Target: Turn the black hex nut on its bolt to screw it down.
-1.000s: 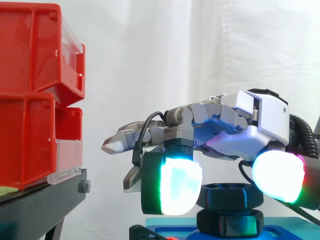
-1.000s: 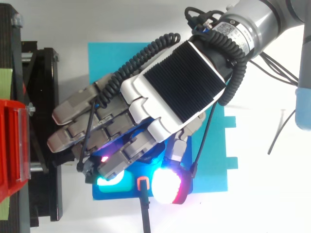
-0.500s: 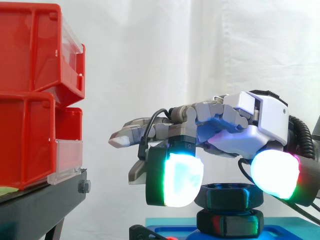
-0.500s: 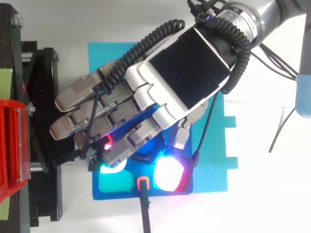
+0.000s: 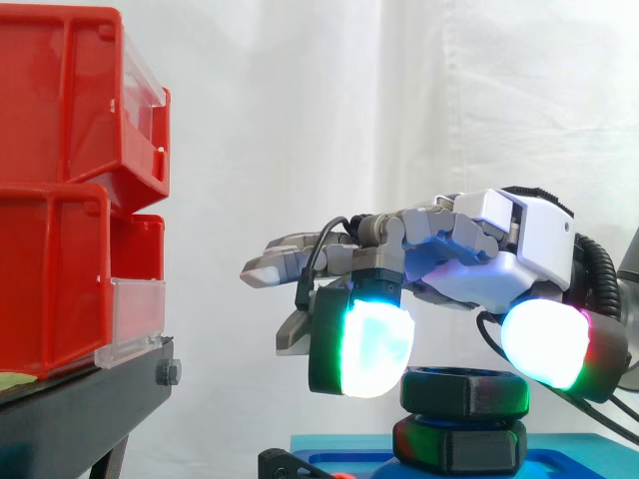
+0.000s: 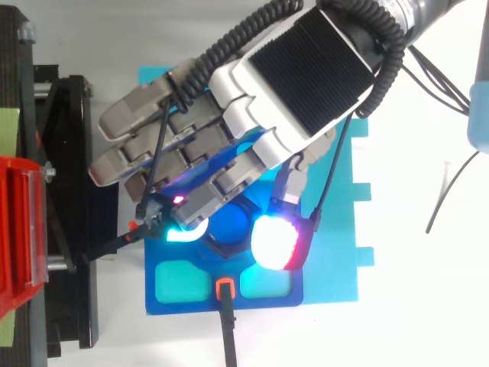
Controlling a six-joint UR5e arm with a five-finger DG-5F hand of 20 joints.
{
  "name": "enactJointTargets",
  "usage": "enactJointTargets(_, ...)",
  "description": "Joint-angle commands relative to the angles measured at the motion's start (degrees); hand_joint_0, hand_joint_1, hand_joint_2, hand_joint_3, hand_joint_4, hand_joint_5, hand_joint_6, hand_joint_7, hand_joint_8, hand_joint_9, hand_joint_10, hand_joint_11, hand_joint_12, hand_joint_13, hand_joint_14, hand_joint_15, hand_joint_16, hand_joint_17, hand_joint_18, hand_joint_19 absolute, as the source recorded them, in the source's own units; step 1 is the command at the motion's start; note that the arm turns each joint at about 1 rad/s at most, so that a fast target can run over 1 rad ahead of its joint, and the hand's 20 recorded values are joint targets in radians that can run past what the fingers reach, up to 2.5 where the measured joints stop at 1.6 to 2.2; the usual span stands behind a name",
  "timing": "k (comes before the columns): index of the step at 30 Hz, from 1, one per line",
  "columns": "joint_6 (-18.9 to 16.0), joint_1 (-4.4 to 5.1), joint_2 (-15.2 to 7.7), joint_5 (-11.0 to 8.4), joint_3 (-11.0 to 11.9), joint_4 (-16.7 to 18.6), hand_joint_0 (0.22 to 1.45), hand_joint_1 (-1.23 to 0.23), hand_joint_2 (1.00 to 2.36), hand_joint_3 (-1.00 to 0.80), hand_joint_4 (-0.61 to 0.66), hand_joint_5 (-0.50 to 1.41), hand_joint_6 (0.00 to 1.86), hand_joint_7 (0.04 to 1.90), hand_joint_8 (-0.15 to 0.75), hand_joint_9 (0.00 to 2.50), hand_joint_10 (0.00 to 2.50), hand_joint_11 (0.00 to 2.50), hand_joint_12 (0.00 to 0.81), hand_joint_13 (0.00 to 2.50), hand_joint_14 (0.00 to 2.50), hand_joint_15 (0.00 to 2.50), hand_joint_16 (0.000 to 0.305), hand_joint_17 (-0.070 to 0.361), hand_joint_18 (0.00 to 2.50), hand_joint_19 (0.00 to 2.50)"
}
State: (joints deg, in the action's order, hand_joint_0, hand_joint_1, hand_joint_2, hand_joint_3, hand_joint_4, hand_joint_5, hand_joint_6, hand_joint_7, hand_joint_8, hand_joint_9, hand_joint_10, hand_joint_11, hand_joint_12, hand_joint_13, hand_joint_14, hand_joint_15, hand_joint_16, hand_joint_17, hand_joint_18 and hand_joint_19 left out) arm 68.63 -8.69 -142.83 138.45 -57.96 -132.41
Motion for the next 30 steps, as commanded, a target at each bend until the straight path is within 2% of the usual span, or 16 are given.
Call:
enactJointTargets(1, -0.78, -0.54, 0.0, 1.12, -0.04, 1.01, 0.44, -0.35, 1.0, -0.5, 0.12, -0.14, 0.57, 1.14, 0.2, 0.69, 0.01, 0.35, 0.106, 0.37, 0.01, 0.16, 0.013, 0.03, 0.0, 0.39)
enactJointTargets(8, -2.8, -1.25, 0.0, 1.56, -0.04, 2.42, 0.42, -0.27, 1.0, -0.5, 0.13, -0.14, 0.57, 1.13, 0.21, 0.69, 0.01, 0.34, 0.114, 0.37, 0.01, 0.15, 0.015, 0.034, 0.0, 0.39)
enactJointTargets(13, -3.42, -2.13, 0.0, 2.53, -0.04, 4.0, 0.42, -0.26, 1.0, -0.5, 0.13, -0.14, 0.56, 1.14, 0.208, 0.69, 0.01, 0.35, 0.115, 0.36, 0.01, 0.15, 0.015, 0.034, 0.0, 0.39)
enactJointTargets(19, -5.09, -2.56, 0.09, 3.06, -0.04, 4.18, 0.42, -0.26, 1.0, -0.5, 0.14, -0.14, 0.56, 1.14, 0.214, 0.69, 0.01, 0.35, 0.115, 0.36, 0.01, 0.15, 0.015, 0.035, 0.0, 0.39)
enactJointTargets(23, -7.02, -1.86, 0.0, 3.15, 1.1, 4.79, 0.42, -0.26, 1.0, -0.5, 0.14, -0.13, 0.55, 1.16, 0.212, 0.69, 0.01, 0.34, 0.116, 0.36, 0.01, 0.15, 0.015, 0.035, 0.0, 0.39)
enactJointTargets(24, -7.11, -1.42, 0.09, 2.97, 1.19, 4.26, 0.42, -0.26, 1.0, -0.5, 0.14, -0.13, 0.55, 1.16, 0.21, 0.69, 0.01, 0.34, 0.116, 0.36, 0.01, 0.15, 0.015, 0.035, 0.0, 0.39)
enactJointTargets(27, -7.11, -1.07, 0.09, 2.62, 1.19, 3.82, 0.42, -0.26, 1.0, -0.5, 0.14, -0.13, 0.54, 1.16, 0.208, 0.69, 0.01, 0.35, 0.116, 0.36, 0.01, 0.15, 0.015, 0.035, 0.0, 0.39)
enactJointTargets(30, -7.2, 0.25, 0.09, 0.86, 1.36, 3.38, 0.42, -0.26, 1.0, -0.5, 0.14, -0.13, 0.54, 1.16, 0.211, 0.69, 0.01, 0.34, 0.116, 0.36, 0.01, 0.15, 0.015, 0.035, 0.0, 0.39)
